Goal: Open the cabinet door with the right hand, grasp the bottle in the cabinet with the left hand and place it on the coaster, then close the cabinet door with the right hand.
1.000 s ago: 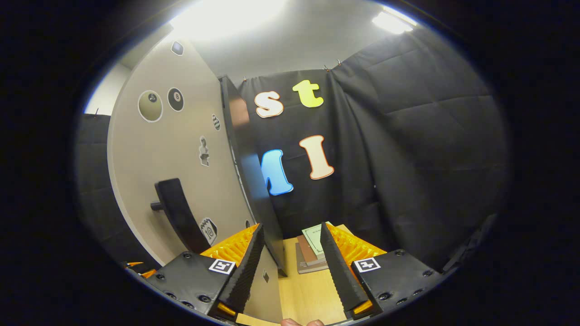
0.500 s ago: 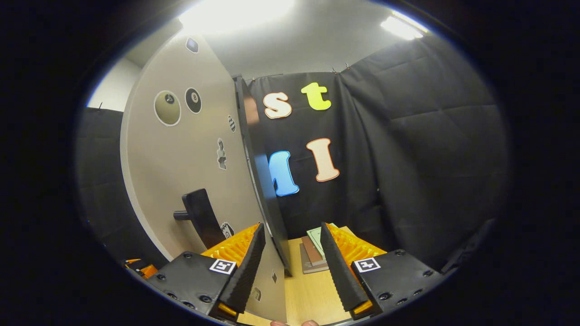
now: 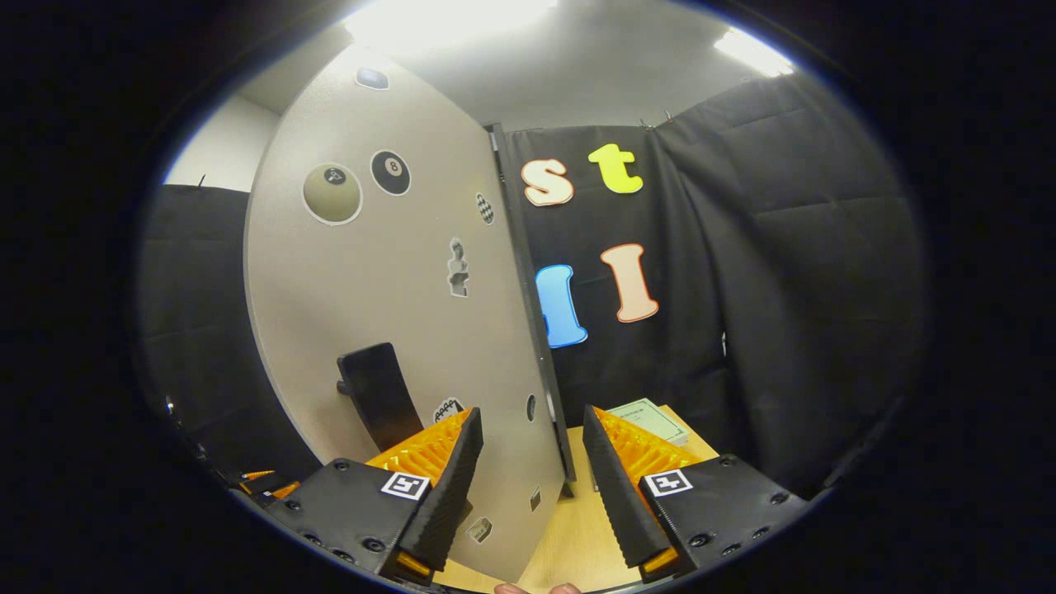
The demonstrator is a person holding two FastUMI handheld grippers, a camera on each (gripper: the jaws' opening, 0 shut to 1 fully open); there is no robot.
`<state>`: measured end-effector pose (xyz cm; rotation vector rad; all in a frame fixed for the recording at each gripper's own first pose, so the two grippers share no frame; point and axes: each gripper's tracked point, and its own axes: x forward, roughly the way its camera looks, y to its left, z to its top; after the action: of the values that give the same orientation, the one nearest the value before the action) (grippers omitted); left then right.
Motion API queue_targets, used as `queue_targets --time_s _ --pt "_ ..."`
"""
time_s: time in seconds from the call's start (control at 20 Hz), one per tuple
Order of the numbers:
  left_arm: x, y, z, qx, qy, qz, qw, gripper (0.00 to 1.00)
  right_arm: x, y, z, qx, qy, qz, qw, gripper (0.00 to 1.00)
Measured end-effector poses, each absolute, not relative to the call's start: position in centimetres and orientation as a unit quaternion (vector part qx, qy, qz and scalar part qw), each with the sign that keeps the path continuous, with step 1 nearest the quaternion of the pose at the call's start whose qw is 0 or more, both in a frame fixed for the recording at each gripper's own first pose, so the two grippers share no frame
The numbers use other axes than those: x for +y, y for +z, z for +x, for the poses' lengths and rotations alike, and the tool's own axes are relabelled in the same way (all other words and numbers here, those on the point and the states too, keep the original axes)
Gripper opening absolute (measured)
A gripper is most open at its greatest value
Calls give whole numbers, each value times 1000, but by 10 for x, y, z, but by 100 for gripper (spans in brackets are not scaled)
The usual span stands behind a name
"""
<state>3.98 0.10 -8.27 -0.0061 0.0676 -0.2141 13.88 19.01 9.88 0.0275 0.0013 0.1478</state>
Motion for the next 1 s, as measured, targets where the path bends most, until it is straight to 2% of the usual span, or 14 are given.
queue_targets --time_s 0.05,0.2,0.25,0.3,0.55,0.6,0.65,0.7,0.8,0.95,1.0 --pt "8 -85 39 37 -103 -7 994 92 199 99 140 1 79 8 997 80" --pt "30 -91 39 42 -92 -12 995 92 224 96 141 0 91 -4 996 80" --pt "38 -93 39 44 -88 -11 995 89 232 95 141 0 96 -4 995 72" --pt "46 -93 39 45 -83 -9 995 89 241 92 143 3 101 -2 995 80" --pt "75 -100 41 49 -67 -9 997 89 281 81 156 22 129 1 991 80" --pt "79 -102 41 50 -63 -10 997 92 291 78 158 26 135 -5 990 80" --pt "83 -105 42 53 -62 -13 997 89 299 75 158 27 141 -12 990 80" --pt "82 -107 43 56 -64 -16 996 94 310 73 157 29 154 -18 988 80" --pt "83 -109 47 58 -65 -16 996 92 327 69 159 34 168 -23 985 80" --pt "83 -106 53 55 -69 -19 996 92 327 68 161 31 160 -37 986 80" --pt "85 -105 53 52 -71 -24 996 89 322 67 162 33 154 -38 987 80"
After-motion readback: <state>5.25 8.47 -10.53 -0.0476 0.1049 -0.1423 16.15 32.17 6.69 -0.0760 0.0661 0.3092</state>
